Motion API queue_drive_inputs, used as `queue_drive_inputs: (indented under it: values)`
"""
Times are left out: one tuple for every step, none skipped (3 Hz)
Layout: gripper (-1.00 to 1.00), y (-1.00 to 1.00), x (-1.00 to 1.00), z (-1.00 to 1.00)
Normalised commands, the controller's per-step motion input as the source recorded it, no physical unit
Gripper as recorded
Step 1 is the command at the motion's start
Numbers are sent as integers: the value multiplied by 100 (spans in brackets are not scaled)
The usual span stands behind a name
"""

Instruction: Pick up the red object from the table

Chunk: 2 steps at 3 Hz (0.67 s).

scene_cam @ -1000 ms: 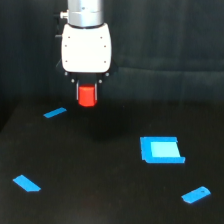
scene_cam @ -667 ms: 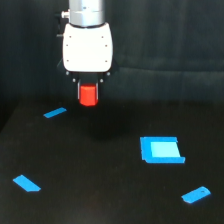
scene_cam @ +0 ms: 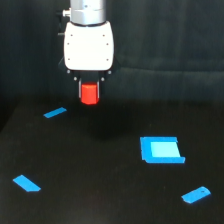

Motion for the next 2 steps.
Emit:
queue_drive_inputs:
  values:
    - [-100,5,-2,15]
    - [-92,-3,4,10]
